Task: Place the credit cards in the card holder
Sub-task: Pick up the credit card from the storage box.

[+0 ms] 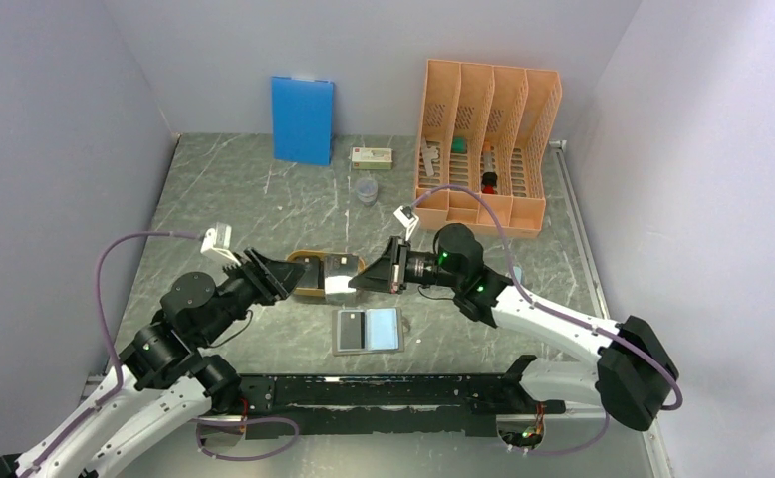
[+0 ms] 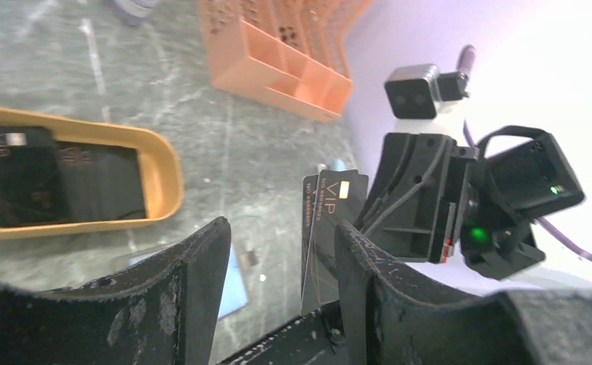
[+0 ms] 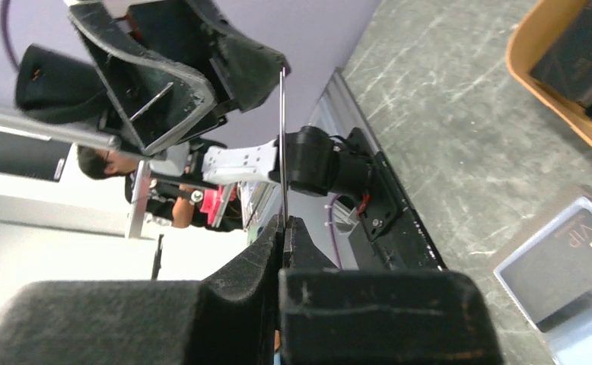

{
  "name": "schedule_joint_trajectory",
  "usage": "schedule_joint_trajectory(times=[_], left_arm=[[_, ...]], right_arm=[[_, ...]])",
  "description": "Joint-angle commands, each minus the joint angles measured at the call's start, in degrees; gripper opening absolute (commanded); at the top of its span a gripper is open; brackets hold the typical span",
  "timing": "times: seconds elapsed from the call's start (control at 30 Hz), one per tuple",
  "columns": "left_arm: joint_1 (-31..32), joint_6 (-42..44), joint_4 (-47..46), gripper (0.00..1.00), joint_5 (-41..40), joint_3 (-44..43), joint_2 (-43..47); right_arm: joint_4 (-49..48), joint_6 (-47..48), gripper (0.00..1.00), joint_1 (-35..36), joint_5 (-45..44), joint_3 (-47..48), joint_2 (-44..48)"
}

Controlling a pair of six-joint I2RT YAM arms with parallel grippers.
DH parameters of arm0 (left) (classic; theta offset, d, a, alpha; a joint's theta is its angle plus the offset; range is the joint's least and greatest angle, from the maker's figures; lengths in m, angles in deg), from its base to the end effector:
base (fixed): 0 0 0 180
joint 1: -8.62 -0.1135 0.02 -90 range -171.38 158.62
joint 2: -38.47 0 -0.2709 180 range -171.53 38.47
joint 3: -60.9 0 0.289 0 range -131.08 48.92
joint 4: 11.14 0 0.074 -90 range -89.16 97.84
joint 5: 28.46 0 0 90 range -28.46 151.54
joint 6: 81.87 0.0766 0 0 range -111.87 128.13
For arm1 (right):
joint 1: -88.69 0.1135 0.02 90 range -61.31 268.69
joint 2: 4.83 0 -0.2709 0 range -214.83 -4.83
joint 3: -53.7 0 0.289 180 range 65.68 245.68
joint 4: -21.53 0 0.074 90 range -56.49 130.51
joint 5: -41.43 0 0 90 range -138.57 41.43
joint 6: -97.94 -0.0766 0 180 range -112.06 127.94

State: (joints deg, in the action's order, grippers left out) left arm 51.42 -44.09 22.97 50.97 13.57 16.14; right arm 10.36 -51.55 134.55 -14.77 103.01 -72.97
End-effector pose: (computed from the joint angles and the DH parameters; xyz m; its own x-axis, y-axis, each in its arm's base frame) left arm 0.1407 -0.1111 0.3149 -0.4940 -0.6014 -0.6279 0.2359 0.6023 -0.7626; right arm 0.1986 0.2658 0.2533 -0.8917 0.1091 -0.4393 -0.4177 0.1753 0.8915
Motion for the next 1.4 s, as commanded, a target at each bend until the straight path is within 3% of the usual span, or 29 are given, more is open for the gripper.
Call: schedule_joint_trajectory(times=[0.0, 0.2, 0.6, 1.37], left_arm=[[-0.3, 3.2, -11.6, 0.58, 12.5, 1.3, -2.3], [-0.3, 2.9, -14.9, 0.59, 16.6, 1.2, -3.8], [-0.3, 1.2, -11.5, 0.53, 13.3, 2.4, -1.8], [-0.3, -1.7, -16.8, 0.5, 17.0, 6.5, -1.4]], right_arm=[[-7.3, -0.7, 0.0, -0.3, 4.6, -2.3, 2.4], [-10.4, -2.1, 0.0, -0.4, 6.0, -2.4, 3.3], [-18.2, -5.8, 0.0, -0.3, 8.4, -4.5, 3.8], [-22.2, -7.3, 0.0, 0.1, 10.7, -4.6, 4.3]])
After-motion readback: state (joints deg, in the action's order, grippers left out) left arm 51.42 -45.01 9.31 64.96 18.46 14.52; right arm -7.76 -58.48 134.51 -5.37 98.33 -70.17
